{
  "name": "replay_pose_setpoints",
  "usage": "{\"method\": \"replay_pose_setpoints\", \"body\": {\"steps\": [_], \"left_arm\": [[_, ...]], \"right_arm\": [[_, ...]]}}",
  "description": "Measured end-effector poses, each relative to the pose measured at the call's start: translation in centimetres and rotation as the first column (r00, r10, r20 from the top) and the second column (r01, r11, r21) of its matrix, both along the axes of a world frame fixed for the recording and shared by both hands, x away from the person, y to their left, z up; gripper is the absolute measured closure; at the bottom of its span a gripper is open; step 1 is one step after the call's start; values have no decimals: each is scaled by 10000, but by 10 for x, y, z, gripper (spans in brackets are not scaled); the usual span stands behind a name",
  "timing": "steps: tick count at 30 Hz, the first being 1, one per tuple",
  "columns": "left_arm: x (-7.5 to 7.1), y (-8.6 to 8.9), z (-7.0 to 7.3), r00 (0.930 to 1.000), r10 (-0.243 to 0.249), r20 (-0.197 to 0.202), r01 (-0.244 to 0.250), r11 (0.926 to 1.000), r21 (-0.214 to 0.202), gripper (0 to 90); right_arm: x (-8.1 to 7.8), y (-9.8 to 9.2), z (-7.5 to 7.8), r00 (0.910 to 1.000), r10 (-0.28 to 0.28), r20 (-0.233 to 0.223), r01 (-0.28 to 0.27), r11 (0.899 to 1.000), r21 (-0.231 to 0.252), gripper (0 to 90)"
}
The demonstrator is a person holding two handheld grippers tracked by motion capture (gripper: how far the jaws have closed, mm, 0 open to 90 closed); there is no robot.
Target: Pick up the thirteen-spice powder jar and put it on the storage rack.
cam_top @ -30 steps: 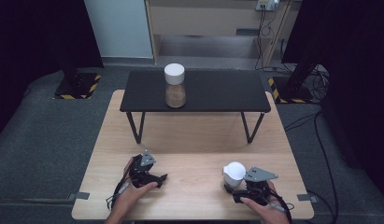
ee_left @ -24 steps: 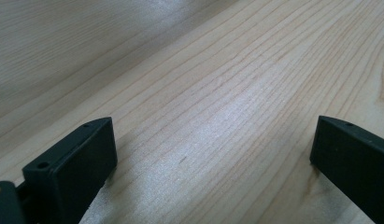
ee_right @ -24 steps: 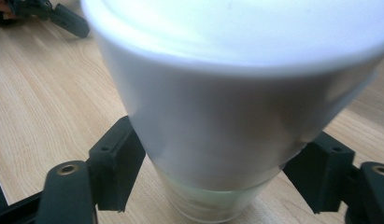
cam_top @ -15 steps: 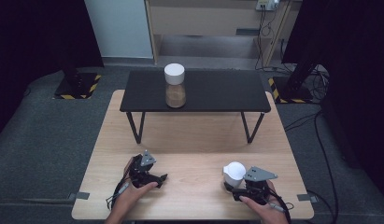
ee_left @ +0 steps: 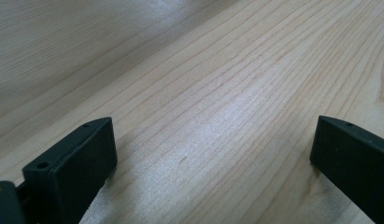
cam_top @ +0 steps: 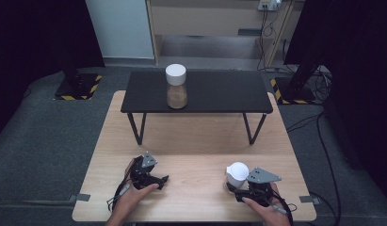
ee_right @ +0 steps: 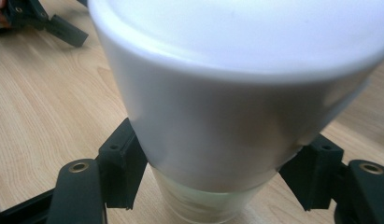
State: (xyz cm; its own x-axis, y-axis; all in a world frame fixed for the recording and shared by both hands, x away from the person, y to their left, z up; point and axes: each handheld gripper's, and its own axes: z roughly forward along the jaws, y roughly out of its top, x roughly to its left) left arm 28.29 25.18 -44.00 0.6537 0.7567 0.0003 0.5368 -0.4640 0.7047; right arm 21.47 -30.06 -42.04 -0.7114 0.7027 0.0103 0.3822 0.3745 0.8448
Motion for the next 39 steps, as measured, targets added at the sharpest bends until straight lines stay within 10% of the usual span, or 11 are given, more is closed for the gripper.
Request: {"method": "replay_pose_setpoints", "body": {"steps": [39], "left_arm": [[0, 0, 0, 10000, 1, 1, -1, 10000, 1, 0]], "right_arm": [[29, -12, 48, 9987, -396, 308, 393, 9992, 101, 315]]}}
